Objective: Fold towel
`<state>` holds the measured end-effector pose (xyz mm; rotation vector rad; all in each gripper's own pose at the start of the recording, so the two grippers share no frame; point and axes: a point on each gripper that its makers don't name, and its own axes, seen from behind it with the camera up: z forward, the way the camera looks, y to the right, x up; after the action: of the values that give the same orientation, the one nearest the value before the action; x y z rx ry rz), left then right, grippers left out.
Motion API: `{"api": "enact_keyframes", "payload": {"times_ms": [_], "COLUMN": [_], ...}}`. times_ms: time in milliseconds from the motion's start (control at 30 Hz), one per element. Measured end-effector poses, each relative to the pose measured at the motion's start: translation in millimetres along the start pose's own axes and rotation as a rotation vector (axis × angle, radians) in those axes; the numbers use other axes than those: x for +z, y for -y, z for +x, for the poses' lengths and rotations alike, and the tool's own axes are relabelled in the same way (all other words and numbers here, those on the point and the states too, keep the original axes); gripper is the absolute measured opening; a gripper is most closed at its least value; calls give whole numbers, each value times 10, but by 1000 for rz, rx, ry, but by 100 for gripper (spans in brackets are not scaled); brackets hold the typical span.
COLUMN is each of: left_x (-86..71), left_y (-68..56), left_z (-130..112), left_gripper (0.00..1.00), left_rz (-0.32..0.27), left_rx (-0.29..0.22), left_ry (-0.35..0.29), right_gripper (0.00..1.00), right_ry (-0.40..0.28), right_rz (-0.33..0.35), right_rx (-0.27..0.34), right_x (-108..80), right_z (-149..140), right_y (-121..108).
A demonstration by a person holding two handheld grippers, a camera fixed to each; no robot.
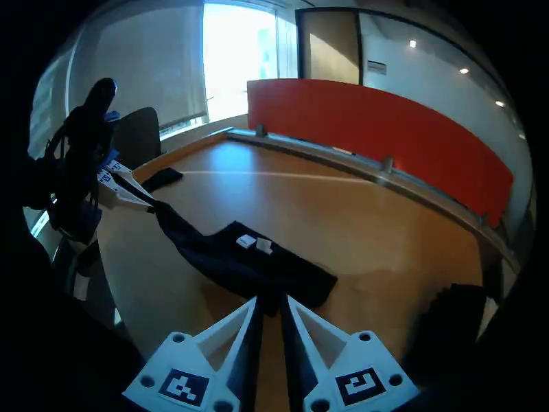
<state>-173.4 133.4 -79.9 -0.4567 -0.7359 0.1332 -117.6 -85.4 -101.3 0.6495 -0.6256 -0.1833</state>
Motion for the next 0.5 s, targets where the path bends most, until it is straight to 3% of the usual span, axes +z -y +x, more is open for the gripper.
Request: {"api": "enact_keyframes", "payload": {"times_ms": [233, 500], "left_x": [97, 323], "left_y": [44, 134], "left_z": [18, 65], "left_gripper": [15, 15], "left_rz": [10, 21], "left_rx": [-2, -5], "left_ry": [2, 9], "right_gripper": [17, 17], "right_ry": [12, 39], "right_rz": [-6, -24], "right_rx": [-4, -2], "right_x": [75, 295], "right_z": [-14, -42], "right_y": [-49, -216]}}
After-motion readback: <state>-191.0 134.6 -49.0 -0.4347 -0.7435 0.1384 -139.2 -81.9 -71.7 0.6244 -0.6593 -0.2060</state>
